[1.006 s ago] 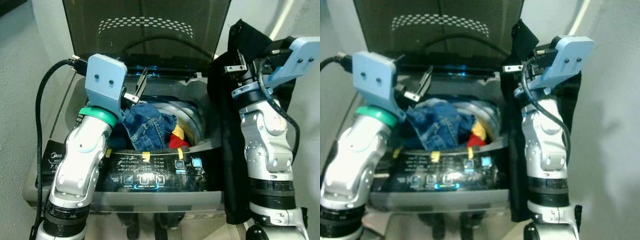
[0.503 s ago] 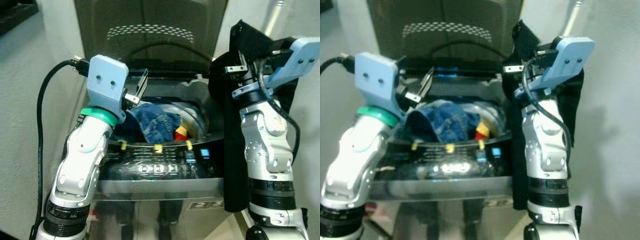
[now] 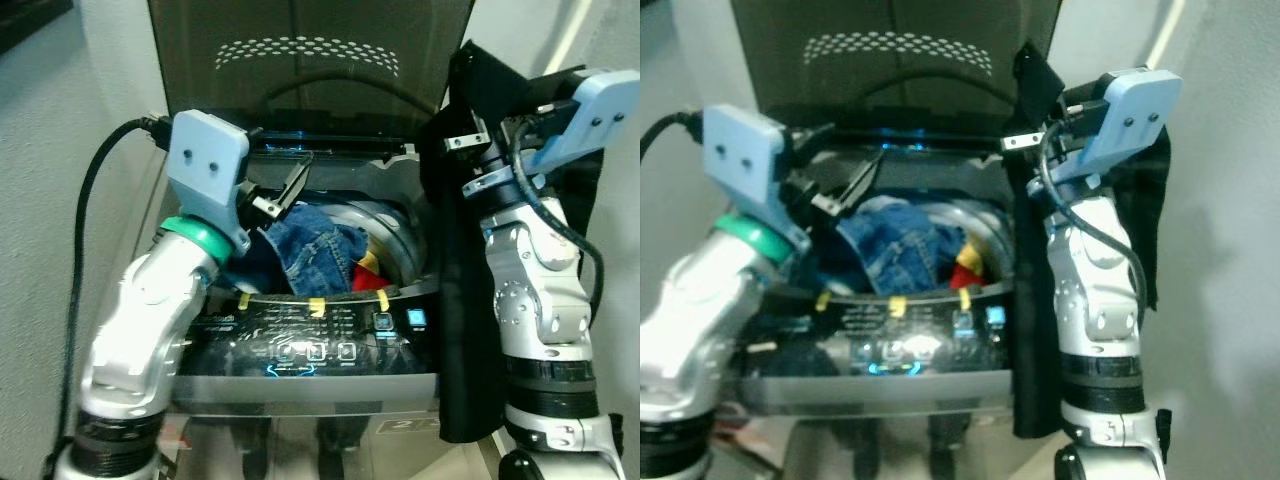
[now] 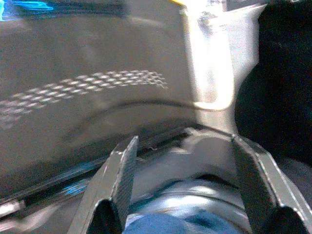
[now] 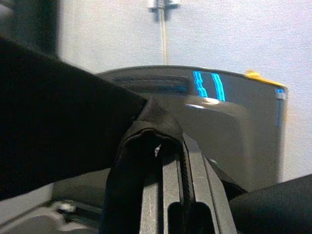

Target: Clothes washing

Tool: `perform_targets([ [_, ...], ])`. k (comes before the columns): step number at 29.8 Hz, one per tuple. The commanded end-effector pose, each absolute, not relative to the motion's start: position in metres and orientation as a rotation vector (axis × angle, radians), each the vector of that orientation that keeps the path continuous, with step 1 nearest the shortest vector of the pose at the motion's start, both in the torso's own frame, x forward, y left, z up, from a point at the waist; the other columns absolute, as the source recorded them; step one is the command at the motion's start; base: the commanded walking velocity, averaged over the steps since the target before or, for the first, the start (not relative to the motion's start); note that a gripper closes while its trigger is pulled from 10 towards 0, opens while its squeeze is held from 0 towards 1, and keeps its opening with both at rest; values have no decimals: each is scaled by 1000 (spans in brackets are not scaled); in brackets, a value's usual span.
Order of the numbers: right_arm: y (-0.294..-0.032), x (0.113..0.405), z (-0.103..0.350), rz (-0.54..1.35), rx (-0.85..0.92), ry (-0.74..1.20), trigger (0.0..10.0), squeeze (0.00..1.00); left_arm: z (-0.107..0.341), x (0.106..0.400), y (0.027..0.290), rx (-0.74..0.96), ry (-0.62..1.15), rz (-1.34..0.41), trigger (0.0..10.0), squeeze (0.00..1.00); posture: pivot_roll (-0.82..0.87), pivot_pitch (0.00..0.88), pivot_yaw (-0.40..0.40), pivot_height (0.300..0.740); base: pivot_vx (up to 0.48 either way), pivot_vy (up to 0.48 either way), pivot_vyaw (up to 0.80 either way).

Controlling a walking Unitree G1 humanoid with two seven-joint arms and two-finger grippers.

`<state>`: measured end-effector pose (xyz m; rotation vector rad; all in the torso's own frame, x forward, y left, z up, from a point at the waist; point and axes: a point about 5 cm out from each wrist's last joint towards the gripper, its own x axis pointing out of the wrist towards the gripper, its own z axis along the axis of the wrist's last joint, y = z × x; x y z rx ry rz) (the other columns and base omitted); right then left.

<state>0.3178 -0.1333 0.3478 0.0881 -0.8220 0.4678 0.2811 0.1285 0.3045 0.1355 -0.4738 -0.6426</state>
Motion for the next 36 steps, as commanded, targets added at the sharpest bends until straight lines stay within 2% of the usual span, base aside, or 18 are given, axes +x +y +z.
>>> perform_targets([
  [1,-121,300,384,638,89,-949,10000,0,299,267,129,106,-429,-824,10000,0,50,57,22,740,0,0,0],
  [2,-114,290,407,761,91,-1015,10000,0,294,258,127,89,-394,-945,10000,0,46,57,22,740,0,0,0],
  [3,-114,290,407,761,91,-1015,10000,0,294,258,127,89,-394,-945,10000,0,46,57,22,740,0,0,0],
  [5,-105,276,435,925,98,-1095,10000,0,291,250,117,45,-371,-1085,10000,0,44,54,16,740,0,0,0],
  [7,-99,264,460,1088,198,-1139,10000,0,297,249,101,-15,-403,-1184,10000,0,40,50,7,740,0,0,0],
  [9,-98,260,469,1146,246,-1150,10000,0,300,249,95,-38,-419,-1220,10000,0,40,50,5,740,0,0,0],
  [11,-94,251,491,1307,376,-1155,10000,0,314,255,68,-94,-467,-1342,10000,0,39,47,-5,740,0,0,0],
  [15,-91,248,495,1353,402,-1149,10000,0,319,260,60,-104,-473,-1376,10000,0,32,45,-5,740,0,0,0],
  [18,-88,246,497,1382,385,-1150,10000,0,324,282,53,-43,-473,-1302,10000,0,24,46,1,740,0,0,0],
  [19,-88,245,498,1393,386,-1147,10000,0,325,296,52,5,-469,-1209,10000,0,15,47,9,740,0,0,0],
  [21,-88,245,498,1393,386,-1147,10000,0,325,296,52,5,-469,-1209,10000,0,15,47,9,740,0,0,0],
  [23,-92,244,497,1372,396,-1145,10000,0,334,339,63,52,-455,-822,10000,0,9,50,19,740,0,0,0],
  [24,-92,244,497,1372,396,-1145,10000,0,334,339,63,52,-455,-822,10000,0,9,50,19,740,0,0,0],
  [26,-95,243,497,1364,405,-1141,10000,0,337,352,69,54,-454,-686,10000,0,8,51,20,740,0,0,0],
  [29,-113,256,483,1229,368,-1092,10000,0,356,367,102,97,-537,-379,10000,0,7,58,28,740,0,0,0],
  [31,-114,285,460,1058,260,-972,10000,0,363,366,117,90,-560,-332,10000,0,1,64,33,740,0,0,0],
  [33,-112,294,452,1009,215,-929,10000,0,364,365,119,90,-559,-333,10000,0,1,64,33,740,0,0,0],
  [36,-81,345,392,800,-35,-696,10000,0,339,351,107,112,-467,-534,10000,0,-2,69,34,740,0,0,0],
])
